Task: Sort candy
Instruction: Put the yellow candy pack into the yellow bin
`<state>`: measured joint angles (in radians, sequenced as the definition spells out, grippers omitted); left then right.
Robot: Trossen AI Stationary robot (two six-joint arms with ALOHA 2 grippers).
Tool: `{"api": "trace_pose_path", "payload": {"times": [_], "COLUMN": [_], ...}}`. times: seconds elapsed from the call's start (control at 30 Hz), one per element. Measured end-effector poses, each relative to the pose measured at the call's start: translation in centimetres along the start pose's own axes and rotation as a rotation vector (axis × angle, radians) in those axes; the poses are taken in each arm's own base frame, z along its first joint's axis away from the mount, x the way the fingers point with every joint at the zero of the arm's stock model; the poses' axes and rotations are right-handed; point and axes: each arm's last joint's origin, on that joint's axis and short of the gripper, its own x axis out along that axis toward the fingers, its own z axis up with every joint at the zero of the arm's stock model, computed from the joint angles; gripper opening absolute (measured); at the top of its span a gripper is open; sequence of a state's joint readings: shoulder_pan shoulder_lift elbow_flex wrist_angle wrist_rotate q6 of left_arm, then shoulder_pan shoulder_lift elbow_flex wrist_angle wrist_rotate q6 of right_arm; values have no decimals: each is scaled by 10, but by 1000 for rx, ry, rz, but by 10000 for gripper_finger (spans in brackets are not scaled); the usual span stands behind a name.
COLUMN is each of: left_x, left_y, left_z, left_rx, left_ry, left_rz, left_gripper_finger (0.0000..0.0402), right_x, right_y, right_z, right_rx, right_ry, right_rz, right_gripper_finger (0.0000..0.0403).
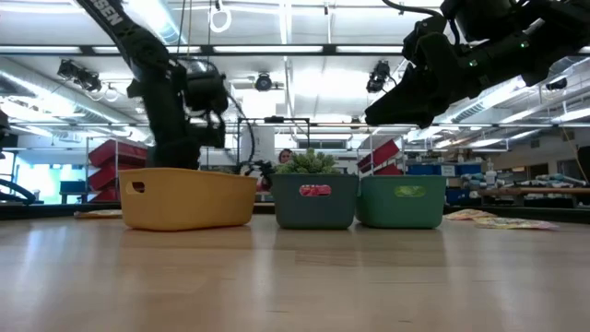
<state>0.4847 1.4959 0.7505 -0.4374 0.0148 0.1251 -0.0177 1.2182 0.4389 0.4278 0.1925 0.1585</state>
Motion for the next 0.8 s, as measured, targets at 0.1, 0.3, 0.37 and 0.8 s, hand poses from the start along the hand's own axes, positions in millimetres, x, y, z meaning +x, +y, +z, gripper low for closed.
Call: {"api": "trace_pose_path", "payload": {"times": [0.1,0.3,0.37,0.8], "left_x": [-15,-55,-69,-110], "left_y": [1,7,7,-38], "left_z": [11,31,36,11], "left_rx": [6,13,1,-161], "left_ry": [-58,-102,-103,-87], "left_rz": [12,23,24,-148], "left_gripper_finger": [1,1,1,0], "right_x": [0,0,0,0], "right_y": [0,0,0,0], "right_z": [0,0,0,-2], "right_rx": [0,0,3,3], "right_ry": [0,2,4,21], "right_rz": [0,0,-1,-3], "right_gripper_finger": [124,126,125,124]}}
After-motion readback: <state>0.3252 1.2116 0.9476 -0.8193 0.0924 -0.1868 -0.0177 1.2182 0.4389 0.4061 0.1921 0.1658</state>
